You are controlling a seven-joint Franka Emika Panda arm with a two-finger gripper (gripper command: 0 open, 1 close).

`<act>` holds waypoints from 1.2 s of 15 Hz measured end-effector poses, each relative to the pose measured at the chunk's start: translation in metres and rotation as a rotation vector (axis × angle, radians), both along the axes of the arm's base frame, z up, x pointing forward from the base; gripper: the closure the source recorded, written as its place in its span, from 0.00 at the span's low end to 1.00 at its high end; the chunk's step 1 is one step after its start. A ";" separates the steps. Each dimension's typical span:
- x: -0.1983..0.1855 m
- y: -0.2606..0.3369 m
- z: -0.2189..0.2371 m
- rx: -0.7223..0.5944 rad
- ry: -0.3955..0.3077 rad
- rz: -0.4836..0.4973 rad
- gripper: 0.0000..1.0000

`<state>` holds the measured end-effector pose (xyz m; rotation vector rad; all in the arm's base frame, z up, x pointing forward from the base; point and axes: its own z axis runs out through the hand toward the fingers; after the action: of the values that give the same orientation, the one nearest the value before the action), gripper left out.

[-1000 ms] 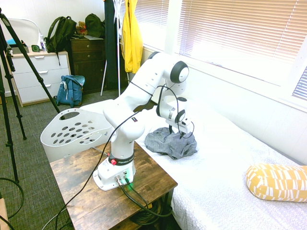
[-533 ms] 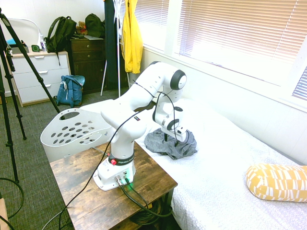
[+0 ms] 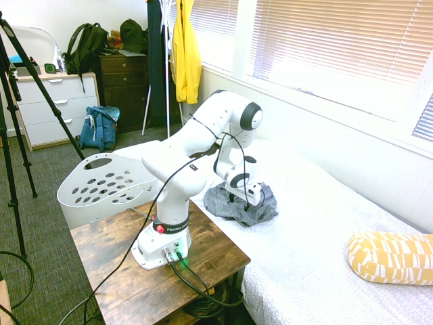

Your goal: Put my clothes in the laundry bag

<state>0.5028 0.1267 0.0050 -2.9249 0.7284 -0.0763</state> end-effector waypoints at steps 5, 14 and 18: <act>-0.003 0.006 0.000 0.006 0.004 0.005 1.00; -0.003 0.002 0.001 0.040 0.016 -0.013 1.00; -0.002 0.002 0.009 0.062 0.009 -0.008 1.00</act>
<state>0.5010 0.1286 0.0140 -2.8661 0.7297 -0.0406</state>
